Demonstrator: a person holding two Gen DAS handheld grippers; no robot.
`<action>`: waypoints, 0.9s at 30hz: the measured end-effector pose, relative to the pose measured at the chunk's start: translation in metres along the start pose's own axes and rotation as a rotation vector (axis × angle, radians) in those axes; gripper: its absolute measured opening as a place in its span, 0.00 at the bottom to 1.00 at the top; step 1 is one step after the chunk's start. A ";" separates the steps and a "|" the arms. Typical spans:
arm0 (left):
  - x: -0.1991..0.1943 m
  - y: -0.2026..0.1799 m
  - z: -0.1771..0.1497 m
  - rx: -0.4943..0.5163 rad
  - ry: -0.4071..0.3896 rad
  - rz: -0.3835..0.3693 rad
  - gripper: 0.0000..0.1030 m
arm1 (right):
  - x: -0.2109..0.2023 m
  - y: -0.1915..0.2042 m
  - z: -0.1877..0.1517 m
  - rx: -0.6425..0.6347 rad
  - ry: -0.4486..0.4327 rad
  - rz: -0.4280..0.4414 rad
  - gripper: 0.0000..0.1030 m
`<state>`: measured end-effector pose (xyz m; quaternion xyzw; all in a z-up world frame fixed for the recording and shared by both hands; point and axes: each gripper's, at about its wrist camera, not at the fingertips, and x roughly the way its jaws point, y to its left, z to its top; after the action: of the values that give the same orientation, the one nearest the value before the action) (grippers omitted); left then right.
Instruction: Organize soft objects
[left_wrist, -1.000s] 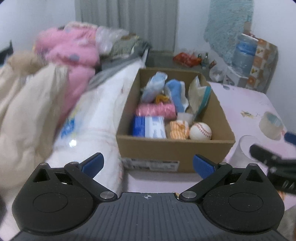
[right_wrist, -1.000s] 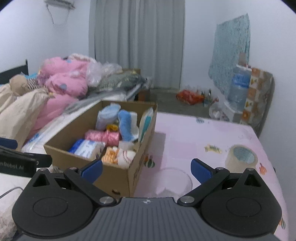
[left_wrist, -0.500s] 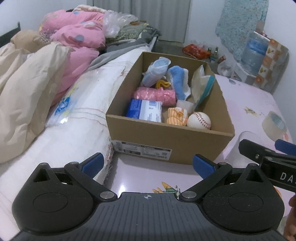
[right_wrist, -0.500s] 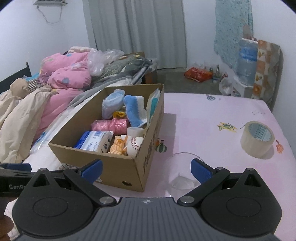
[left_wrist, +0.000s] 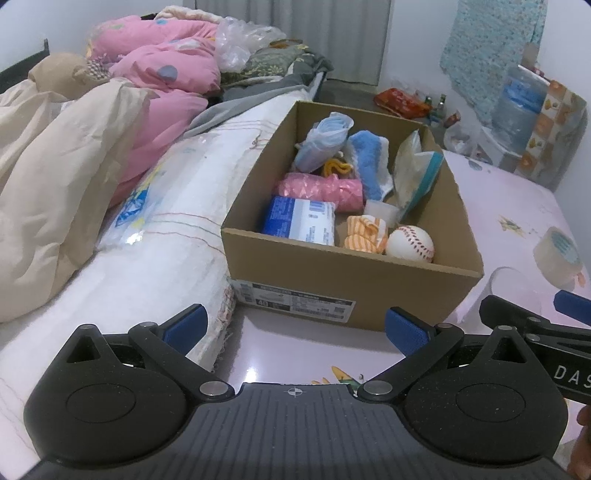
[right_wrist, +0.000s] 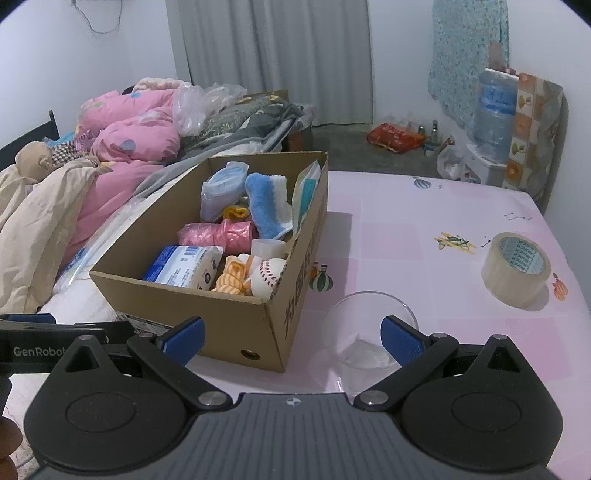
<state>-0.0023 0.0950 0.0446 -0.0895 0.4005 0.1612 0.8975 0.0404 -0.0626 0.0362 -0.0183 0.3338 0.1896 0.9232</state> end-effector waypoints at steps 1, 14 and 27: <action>0.000 0.000 0.000 0.002 -0.001 0.003 1.00 | 0.000 0.000 0.000 0.001 0.001 0.000 0.45; -0.001 -0.001 0.000 0.005 -0.007 0.019 1.00 | 0.002 -0.002 -0.001 0.027 0.009 -0.001 0.45; -0.004 -0.003 0.004 0.026 -0.029 0.027 1.00 | -0.002 -0.001 0.001 0.015 -0.013 -0.018 0.45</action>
<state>-0.0013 0.0925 0.0507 -0.0704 0.3909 0.1692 0.9020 0.0397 -0.0641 0.0384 -0.0131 0.3290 0.1787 0.9272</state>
